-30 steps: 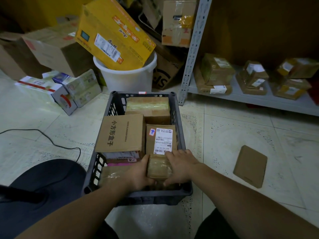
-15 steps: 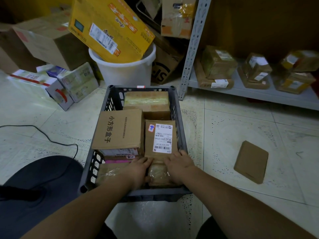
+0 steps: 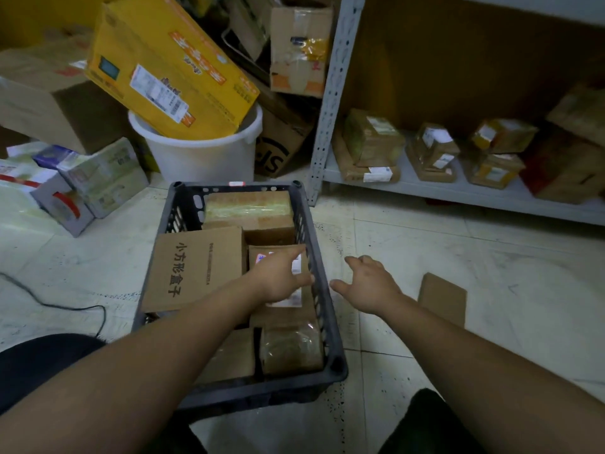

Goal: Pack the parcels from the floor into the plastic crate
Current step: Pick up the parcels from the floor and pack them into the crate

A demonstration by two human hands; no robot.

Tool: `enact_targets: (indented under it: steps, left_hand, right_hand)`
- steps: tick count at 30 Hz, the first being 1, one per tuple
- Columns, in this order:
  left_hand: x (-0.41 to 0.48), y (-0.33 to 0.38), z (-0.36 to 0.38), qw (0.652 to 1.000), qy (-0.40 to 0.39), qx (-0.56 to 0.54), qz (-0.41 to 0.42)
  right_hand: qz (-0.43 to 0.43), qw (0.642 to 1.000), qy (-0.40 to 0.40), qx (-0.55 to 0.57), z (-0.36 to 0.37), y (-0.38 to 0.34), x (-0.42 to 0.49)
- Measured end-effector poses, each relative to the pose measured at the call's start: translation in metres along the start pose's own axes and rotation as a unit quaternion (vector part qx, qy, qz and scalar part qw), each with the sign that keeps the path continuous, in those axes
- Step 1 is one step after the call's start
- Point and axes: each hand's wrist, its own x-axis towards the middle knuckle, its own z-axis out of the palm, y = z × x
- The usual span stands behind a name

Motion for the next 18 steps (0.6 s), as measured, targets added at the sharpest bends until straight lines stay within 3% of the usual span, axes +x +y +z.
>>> enact_targets:
  steps: [9, 18]
  left_hand:
    - [0.051, 0.049, 0.056, 0.997, -0.049, -0.003, 0.065]
    - [0.11, 0.102, 0.136, 0.986, -0.15, 0.037, 0.055]
  right_hand:
    - [0.184, 0.976, 0.007, 0.112, -0.005, 0.082, -0.035]
    - [0.25, 0.953, 0.026, 0.168, -0.005, 0.213, -0.041]
